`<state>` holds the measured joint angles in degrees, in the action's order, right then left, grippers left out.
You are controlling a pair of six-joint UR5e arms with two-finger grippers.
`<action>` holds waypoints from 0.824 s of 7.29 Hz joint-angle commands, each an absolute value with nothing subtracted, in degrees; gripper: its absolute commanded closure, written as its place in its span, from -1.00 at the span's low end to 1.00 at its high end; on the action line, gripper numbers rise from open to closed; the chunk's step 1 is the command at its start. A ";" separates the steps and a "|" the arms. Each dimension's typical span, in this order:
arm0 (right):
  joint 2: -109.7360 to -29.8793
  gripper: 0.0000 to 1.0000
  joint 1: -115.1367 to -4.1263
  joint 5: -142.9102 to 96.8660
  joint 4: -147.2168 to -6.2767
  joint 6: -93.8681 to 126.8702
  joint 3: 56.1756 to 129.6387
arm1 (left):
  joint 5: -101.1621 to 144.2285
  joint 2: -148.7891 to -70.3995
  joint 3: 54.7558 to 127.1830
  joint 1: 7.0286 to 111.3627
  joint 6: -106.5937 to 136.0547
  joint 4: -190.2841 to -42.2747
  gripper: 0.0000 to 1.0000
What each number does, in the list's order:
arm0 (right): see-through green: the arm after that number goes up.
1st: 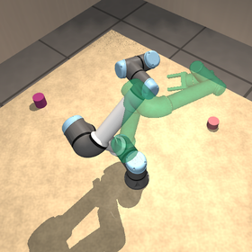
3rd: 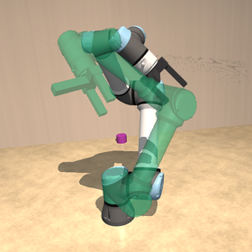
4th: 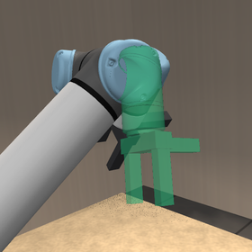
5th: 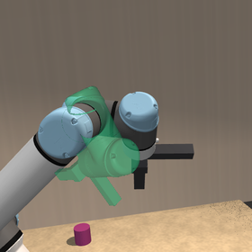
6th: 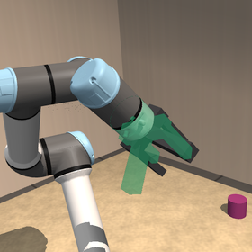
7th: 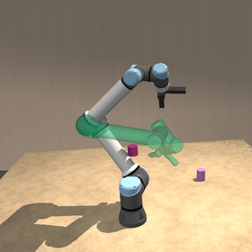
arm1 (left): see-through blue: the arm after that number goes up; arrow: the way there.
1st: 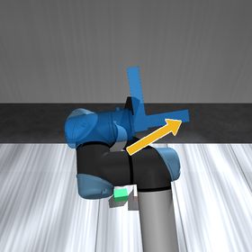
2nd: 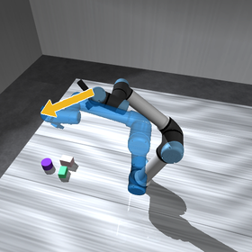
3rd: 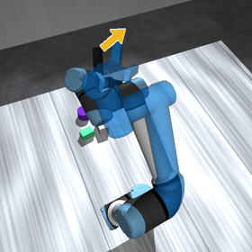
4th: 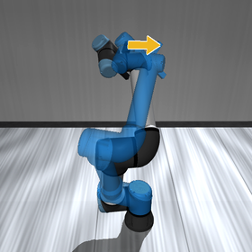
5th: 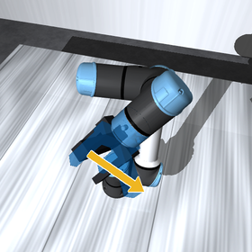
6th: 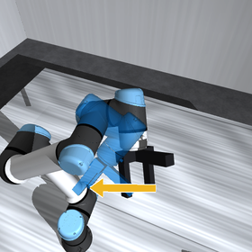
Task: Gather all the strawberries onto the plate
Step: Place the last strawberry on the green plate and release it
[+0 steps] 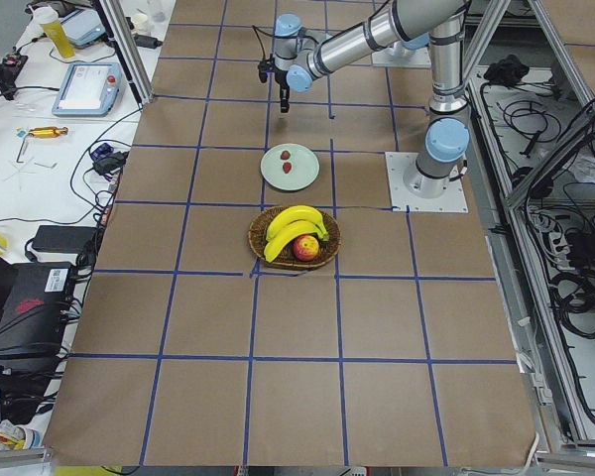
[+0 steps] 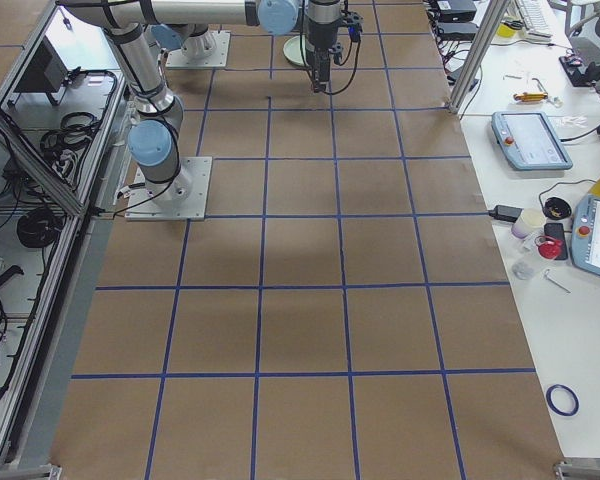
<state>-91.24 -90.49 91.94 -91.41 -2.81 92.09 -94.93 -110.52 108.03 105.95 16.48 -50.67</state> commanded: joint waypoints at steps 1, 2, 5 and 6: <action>-91.23 -1.00 -90.53 91.93 -91.41 -2.81 92.02 | -97.55 -106.62 109.23 93.57 4.18 -56.59 0.95; -91.14 -1.00 -90.53 91.93 -91.49 -2.81 92.02 | -101.21 -106.18 111.68 88.30 -2.74 -56.51 0.94; -91.06 -1.00 -90.62 91.93 -91.49 -2.81 92.02 | -102.74 -105.82 116.97 80.24 -7.91 -54.58 -0.03; -91.05 -1.00 -90.62 91.93 -91.49 -2.81 92.02 | -101.70 -104.86 117.77 81.11 -7.39 -54.41 -0.99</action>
<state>-91.08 -90.60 91.93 -91.49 -2.81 92.02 -102.30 -105.65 116.53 80.95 -7.57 -54.75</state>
